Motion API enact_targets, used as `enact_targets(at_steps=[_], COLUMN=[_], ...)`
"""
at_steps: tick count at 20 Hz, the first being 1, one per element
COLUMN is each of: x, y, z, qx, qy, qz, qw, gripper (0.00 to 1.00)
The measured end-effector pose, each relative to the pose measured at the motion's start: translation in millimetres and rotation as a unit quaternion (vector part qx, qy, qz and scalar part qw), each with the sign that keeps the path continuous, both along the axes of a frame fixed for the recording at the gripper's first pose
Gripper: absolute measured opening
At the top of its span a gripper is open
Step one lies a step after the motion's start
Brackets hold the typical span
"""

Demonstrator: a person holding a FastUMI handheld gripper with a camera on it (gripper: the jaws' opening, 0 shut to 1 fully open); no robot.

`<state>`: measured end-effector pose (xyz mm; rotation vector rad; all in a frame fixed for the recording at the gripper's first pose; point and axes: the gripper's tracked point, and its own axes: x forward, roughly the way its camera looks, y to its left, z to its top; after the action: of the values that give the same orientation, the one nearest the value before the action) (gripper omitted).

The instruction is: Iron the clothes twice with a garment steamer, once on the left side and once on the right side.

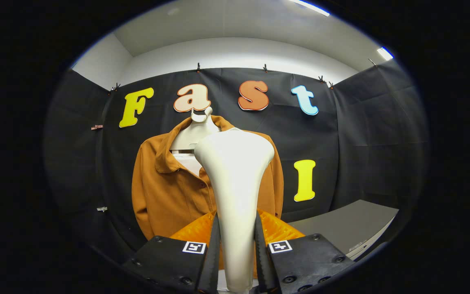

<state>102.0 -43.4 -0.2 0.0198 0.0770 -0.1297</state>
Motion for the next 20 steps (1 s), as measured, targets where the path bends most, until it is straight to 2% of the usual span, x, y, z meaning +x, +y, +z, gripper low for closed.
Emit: enact_targets(at_steps=[20], x=[2.1], y=[4.8], z=[0.5], qx=[-0.006], qy=[0.003], qz=[0.010], qw=[1.000], gripper=[0.41])
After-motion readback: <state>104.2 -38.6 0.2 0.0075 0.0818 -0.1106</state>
